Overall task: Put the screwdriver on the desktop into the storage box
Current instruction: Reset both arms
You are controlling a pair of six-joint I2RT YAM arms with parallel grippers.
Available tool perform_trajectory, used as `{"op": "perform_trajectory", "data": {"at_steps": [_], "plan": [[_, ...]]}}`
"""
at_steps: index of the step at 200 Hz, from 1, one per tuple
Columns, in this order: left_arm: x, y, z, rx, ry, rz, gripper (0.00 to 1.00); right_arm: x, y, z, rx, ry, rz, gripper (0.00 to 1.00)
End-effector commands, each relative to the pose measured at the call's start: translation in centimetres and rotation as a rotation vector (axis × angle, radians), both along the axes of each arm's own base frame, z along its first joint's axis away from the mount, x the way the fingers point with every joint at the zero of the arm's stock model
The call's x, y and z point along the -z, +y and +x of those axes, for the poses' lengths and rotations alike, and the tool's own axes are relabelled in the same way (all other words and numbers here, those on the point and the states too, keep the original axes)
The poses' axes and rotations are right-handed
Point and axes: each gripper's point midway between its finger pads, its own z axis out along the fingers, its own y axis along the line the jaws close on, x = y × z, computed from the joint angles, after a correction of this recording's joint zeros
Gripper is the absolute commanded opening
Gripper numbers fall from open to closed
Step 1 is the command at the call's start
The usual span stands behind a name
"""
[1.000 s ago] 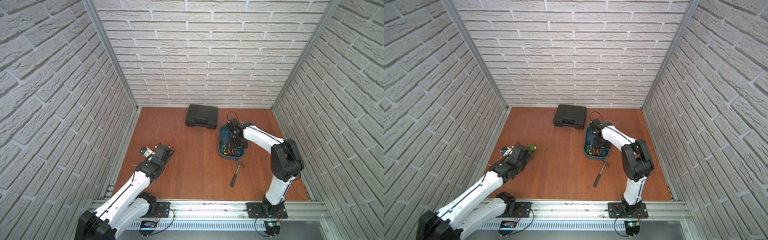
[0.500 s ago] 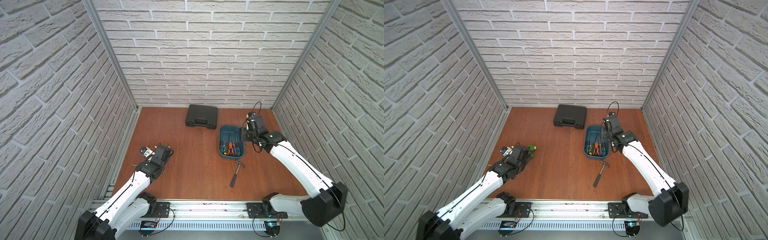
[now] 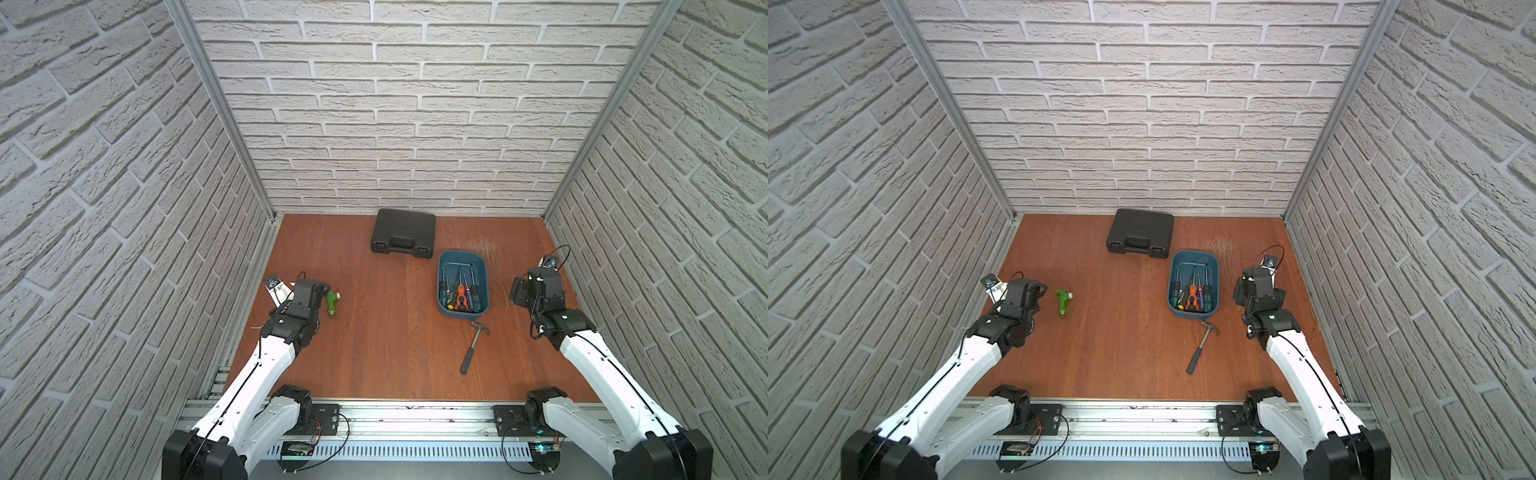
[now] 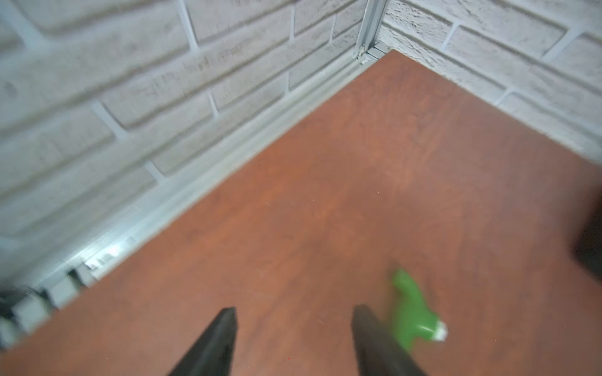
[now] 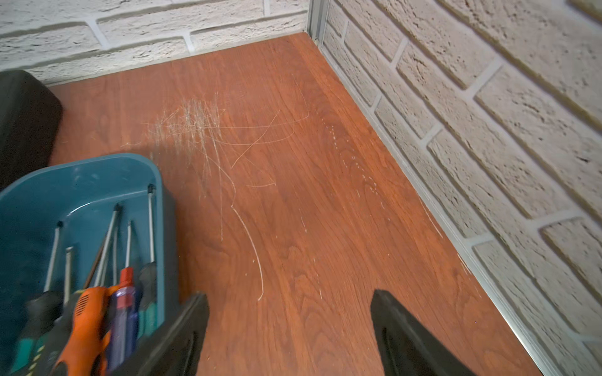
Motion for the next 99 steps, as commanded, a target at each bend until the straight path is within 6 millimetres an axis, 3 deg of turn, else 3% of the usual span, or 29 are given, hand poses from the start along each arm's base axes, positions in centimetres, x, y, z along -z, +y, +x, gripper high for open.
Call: {"op": "perform_trajectory", "data": {"at_steps": [1,23,50,75,99], "plan": [[0.5,4.0,0.3,-0.076,0.086,0.174,0.94,1.1,-1.7,1.8,0.068,-0.086,-0.107,0.89],[2.3,5.5,1.5,-0.065,0.161,0.188,0.98,3.6,-2.1,3.6,0.062,-0.022,-0.169,0.92],[2.8,6.2,3.7,0.002,0.054,0.200,0.98,3.7,-0.6,7.1,-0.029,-0.112,-0.156,0.91],[4.1,5.9,6.0,0.102,0.030,0.224,0.98,3.6,0.6,9.7,-0.134,-0.144,-0.200,0.88],[4.6,4.8,8.0,0.212,-0.027,0.257,0.98,4.4,2.0,10.2,-0.234,-0.171,-0.181,0.85]]}}
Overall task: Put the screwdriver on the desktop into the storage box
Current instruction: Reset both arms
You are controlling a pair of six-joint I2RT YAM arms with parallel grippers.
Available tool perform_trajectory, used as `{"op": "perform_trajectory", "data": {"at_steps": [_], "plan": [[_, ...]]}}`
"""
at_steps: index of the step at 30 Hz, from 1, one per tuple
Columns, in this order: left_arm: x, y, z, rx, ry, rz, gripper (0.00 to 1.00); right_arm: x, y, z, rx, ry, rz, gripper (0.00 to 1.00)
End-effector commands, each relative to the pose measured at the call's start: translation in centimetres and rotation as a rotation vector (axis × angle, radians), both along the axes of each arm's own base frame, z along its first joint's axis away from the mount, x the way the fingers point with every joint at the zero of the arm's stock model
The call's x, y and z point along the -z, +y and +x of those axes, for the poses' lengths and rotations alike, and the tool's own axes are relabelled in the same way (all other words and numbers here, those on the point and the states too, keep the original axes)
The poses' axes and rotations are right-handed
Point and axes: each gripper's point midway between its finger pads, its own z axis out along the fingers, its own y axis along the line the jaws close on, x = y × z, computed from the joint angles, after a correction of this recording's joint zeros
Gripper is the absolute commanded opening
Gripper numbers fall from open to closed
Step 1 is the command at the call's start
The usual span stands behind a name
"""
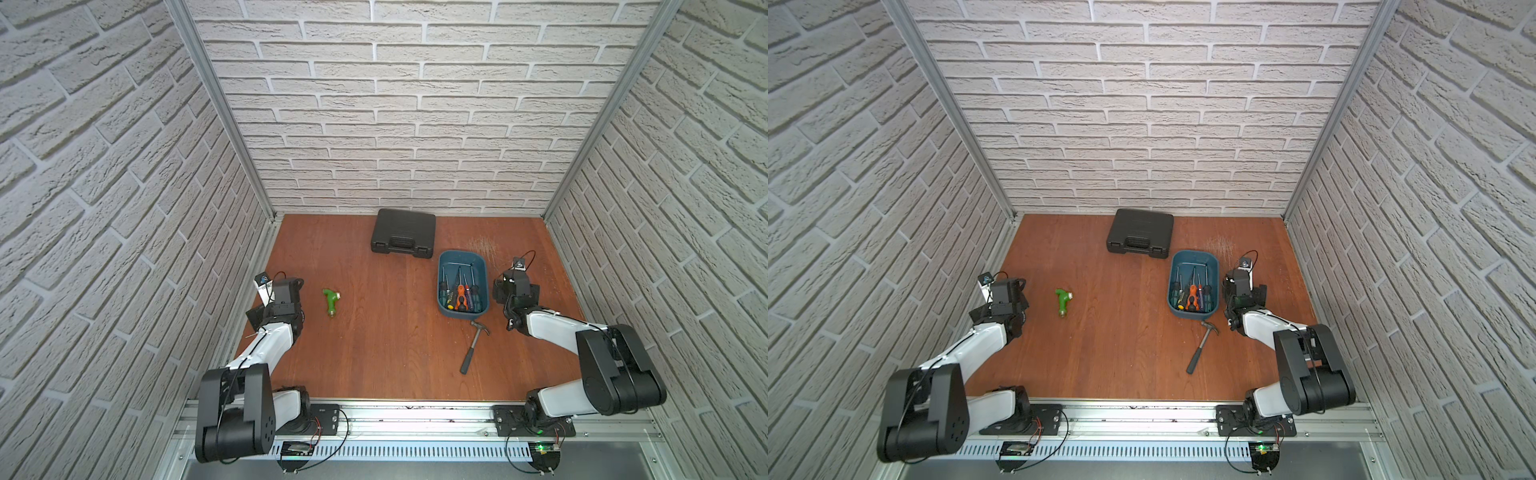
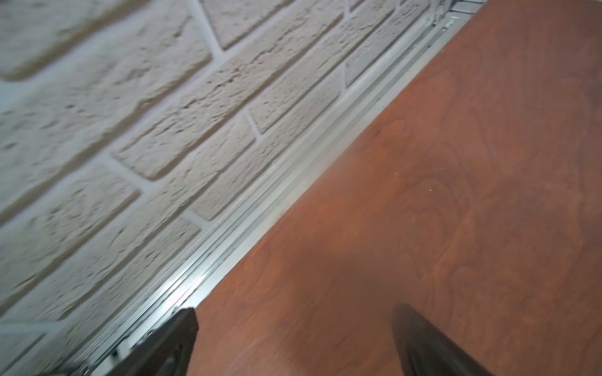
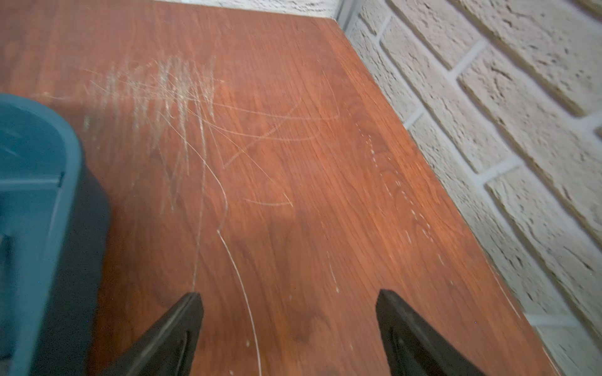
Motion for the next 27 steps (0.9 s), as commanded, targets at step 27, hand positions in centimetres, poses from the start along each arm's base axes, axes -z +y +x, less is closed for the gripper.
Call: {"op": "perform_trajectory", "data": {"at_steps": [27], "plan": [[0.1,-7.7,8.7,0.572,-0.206,0.055,0.98,-1.6,2.0,1.9,-0.213,-0.246,0.077,1.00]]}}
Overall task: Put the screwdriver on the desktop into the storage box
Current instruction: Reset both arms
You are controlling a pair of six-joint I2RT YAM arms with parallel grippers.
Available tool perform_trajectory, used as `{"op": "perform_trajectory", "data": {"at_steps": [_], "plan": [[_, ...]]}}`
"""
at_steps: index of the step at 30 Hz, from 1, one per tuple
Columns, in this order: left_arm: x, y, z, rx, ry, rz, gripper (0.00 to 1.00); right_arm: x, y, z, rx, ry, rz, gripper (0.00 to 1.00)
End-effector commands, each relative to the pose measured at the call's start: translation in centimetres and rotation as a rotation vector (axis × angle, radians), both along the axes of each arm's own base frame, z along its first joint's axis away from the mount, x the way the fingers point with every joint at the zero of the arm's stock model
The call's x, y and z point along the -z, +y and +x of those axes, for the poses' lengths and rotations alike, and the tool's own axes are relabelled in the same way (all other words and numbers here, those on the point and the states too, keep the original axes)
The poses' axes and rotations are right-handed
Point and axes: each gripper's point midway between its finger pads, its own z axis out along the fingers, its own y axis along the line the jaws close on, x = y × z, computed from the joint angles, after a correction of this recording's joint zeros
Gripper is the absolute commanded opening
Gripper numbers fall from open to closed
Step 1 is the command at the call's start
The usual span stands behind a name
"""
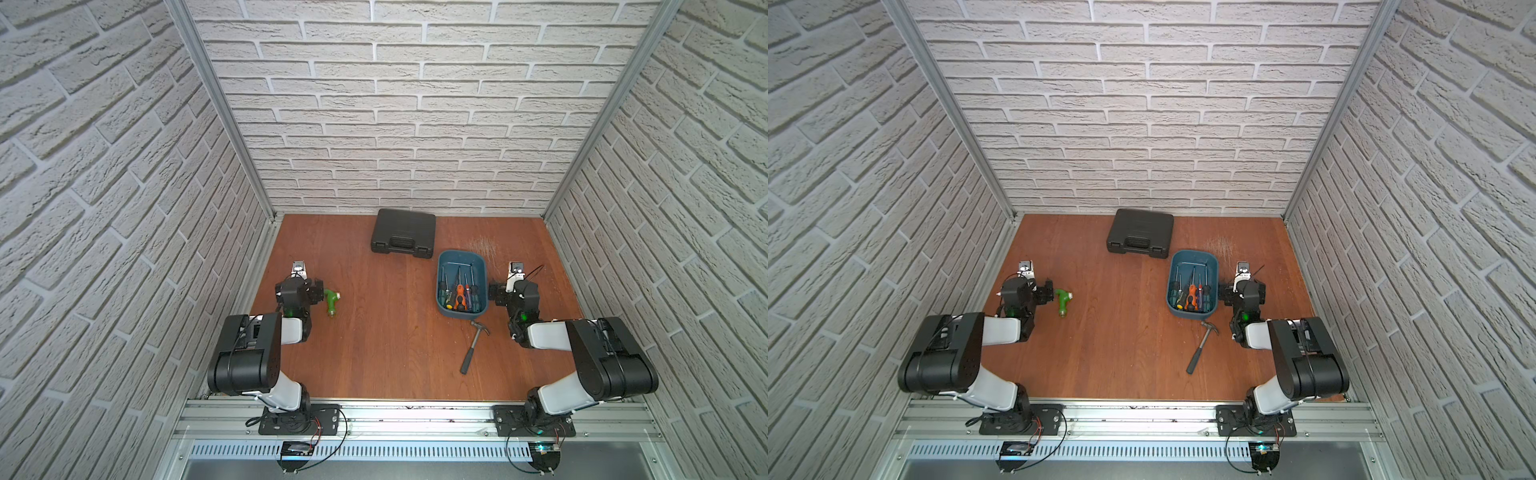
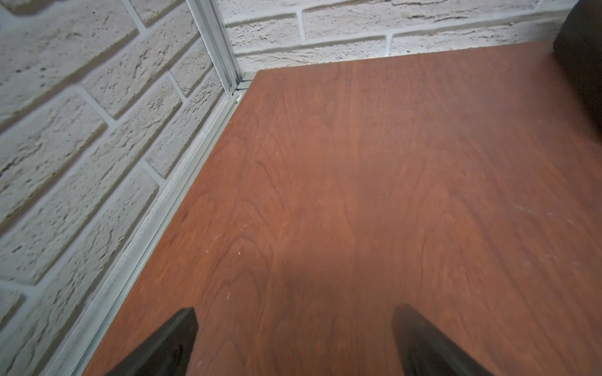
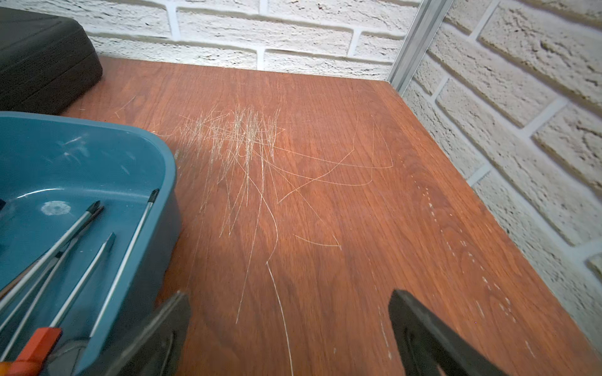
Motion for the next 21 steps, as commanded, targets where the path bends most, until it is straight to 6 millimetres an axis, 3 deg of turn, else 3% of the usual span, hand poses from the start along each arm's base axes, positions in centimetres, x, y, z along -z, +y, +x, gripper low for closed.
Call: {"op": "perform_trajectory", "data": {"at_steps": [1,21], "plan": [[-1.31,-0.14,0.50,0.011,-0.074,-0.007,0.98,-1.88,0.41,1.12,-0.018,-0.072,0.019,1.00],[-1.12,-0.14,0.46,0.021,-0.065,-0.023,0.98,-1.93,0.38,1.03,-0.019,-0.075,0.023,1.00]]}}
